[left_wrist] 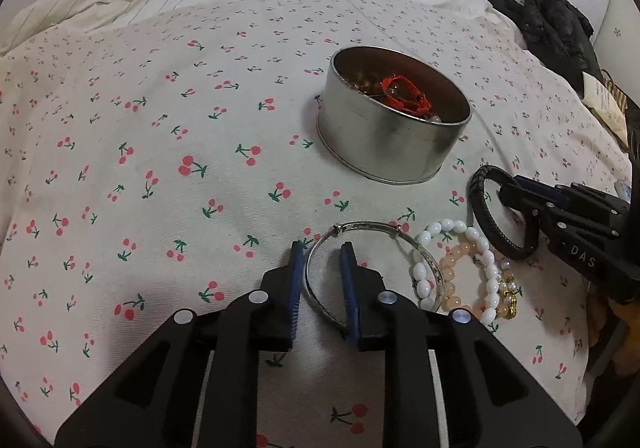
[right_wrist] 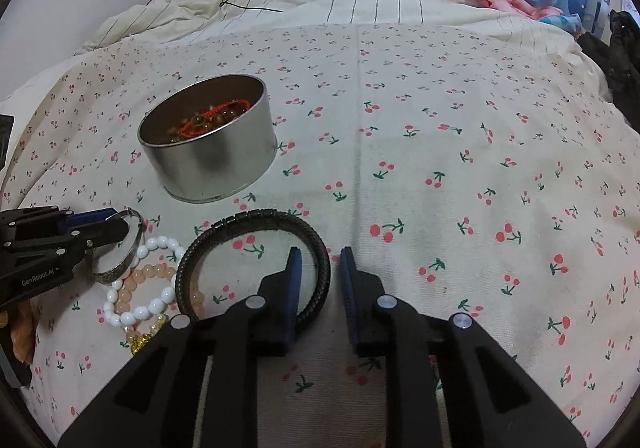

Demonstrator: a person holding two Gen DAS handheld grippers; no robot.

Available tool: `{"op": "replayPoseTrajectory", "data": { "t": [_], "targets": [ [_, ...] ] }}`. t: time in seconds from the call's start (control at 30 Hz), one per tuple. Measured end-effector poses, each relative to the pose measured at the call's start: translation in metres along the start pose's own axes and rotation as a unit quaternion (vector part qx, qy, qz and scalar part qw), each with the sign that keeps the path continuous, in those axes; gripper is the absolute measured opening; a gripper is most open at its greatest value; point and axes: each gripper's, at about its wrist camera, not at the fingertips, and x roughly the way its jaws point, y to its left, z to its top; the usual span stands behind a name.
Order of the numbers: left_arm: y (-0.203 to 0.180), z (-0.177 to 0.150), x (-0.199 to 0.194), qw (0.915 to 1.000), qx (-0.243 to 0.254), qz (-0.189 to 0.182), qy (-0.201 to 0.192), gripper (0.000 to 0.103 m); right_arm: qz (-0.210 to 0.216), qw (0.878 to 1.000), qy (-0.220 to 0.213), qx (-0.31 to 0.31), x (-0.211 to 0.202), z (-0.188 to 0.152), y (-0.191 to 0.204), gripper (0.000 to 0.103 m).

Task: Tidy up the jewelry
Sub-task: 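Grasp silver bangle with left tool while right tool grasps black leather bracelet, then drop silver bangle in tin with left tool while right tool drops black bracelet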

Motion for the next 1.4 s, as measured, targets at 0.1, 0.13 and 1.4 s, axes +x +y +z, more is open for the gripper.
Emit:
{"op": "replayPoseTrajectory", "data": {
  "t": [0.1, 0.13, 1.4],
  "targets": [
    [-0.001, 0.0, -0.001, 1.0, 0.001, 0.004, 0.0, 0.019, -0.001, 1.0, -0.004, -0.005, -0.001, -0.001, 0.002, 0.011],
    [-0.003, 0.0, -0.002, 1.0, 0.002, 0.006, -0.001, 0.018, -0.002, 1.0, -0.007, -0.005, -0.002, -0.001, 0.003, 0.01],
    [-0.024, 0.048, -0.08, 0.9943, 0.026, -0.027, -0.1, 0.005, 0.06, 0.992, -0.084, 0.073, -0.05, 0.019, -0.024, 0.009]
  ]
}}
